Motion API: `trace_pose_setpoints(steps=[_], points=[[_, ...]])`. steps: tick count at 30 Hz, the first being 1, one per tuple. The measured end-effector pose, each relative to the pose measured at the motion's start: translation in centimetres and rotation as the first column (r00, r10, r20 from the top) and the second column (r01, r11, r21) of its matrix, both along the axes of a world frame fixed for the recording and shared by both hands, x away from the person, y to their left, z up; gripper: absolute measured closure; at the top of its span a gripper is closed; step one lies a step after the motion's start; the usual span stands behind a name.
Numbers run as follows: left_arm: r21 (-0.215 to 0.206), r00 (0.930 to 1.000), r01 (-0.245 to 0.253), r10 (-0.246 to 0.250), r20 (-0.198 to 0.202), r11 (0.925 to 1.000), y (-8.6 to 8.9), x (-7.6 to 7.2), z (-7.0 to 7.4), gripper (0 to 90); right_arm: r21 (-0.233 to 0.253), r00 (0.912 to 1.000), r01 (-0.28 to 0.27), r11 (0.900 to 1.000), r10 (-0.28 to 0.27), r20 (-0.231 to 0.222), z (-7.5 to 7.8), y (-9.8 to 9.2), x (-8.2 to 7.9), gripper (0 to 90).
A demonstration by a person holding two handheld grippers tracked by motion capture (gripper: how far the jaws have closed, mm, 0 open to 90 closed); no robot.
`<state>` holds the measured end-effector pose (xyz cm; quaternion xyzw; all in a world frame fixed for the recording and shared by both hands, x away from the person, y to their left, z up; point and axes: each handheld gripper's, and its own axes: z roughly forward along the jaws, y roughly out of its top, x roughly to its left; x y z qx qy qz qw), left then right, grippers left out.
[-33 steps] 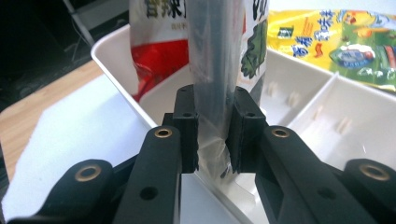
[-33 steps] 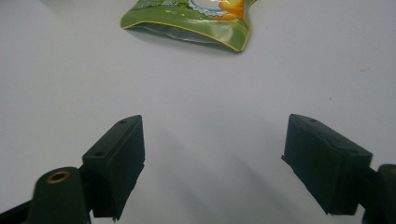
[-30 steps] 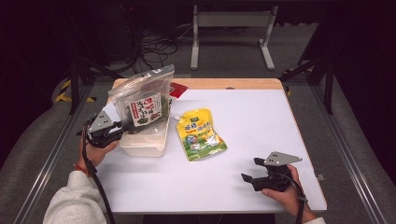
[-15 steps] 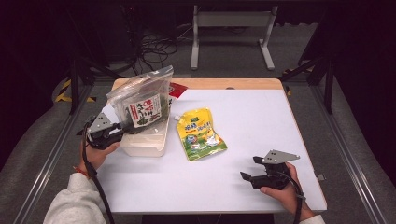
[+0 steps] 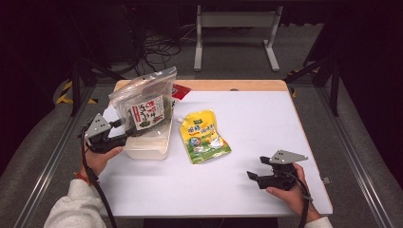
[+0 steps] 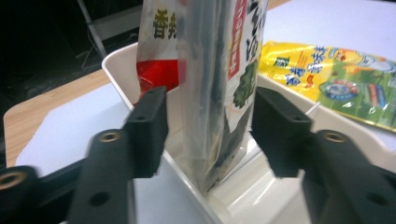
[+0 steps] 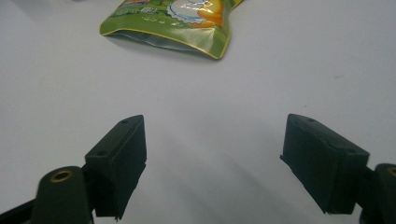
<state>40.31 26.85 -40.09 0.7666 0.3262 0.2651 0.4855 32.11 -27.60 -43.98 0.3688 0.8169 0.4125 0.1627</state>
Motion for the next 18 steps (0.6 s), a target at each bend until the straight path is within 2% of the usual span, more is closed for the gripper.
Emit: trace_pose_setpoints(steps=[6,9,13,17,18], points=[[-0.013,0.9995,-0.032,0.031,-0.004,0.9994,-0.3,-1.2,0.3,29.2,0.022,0.9993,0.030,0.999,-0.030,0.023,0.5,-0.5,0.5,30.4],[-0.007,0.9994,-0.034,0.034,-0.010,0.9994,-0.5,-2.0,0.2,23.6,0.033,0.9989,0.026,0.999,-0.028,0.038,0.7,-0.6,0.9,40.4],[0.008,0.9994,-0.026,0.026,-0.021,0.9996,-1.0,-3.5,0.1,20.2,0.017,0.9979,-0.002,1.000,0.001,0.065,1.1,-0.3,1.4,52.8],[0.017,0.9996,-0.022,0.022,-0.020,0.9996,-1.3,-4.5,-0.1,17.3,0.033,0.9974,-0.016,0.999,0.013,0.071,1.3,0.1,2.1,56.4],[0.013,0.9995,-0.019,0.019,-0.023,0.9997,-1.3,-5.2,-0.2,16.4,0.039,0.9973,-0.017,0.999,0.014,0.072,1.4,0.2,2.4,57.7]])
